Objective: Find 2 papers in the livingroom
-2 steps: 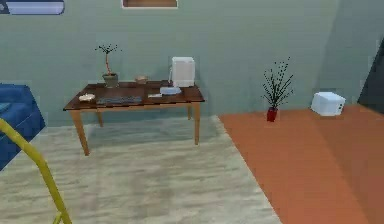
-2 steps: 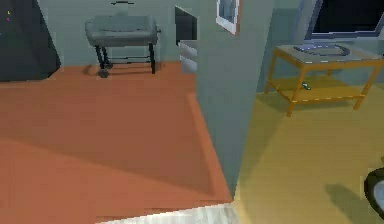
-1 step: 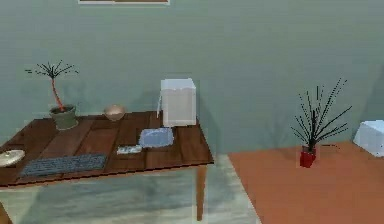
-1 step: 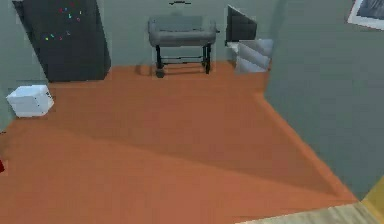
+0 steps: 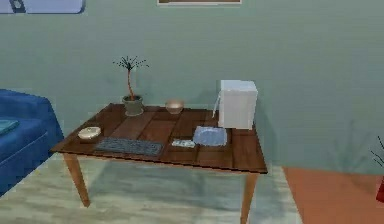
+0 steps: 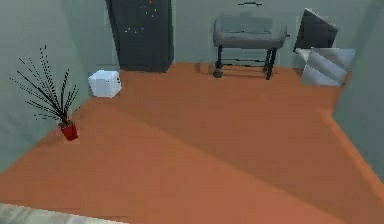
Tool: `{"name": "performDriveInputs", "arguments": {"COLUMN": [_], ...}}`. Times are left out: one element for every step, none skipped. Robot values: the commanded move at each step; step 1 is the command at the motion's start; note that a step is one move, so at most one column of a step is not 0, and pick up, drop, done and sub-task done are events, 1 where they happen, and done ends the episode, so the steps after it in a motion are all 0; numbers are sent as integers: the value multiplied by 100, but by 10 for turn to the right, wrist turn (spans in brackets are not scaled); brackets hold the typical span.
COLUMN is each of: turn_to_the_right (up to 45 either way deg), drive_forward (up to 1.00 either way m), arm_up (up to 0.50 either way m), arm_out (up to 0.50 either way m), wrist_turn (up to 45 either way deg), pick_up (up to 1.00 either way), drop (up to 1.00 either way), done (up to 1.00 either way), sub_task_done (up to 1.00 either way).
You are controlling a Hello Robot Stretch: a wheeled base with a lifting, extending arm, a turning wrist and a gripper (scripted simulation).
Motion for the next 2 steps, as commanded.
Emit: {"name": "performDriveInputs", "arguments": {"turn_to_the_right": [0,-210], "drive_forward": [5,0], "arm_up": [0,0], "arm_out": [0,0], "wrist_turn": [0,0], "pick_up": [0,0], "drop": [0,0], "done": [0,0], "sub_task_done": [0,0]}}
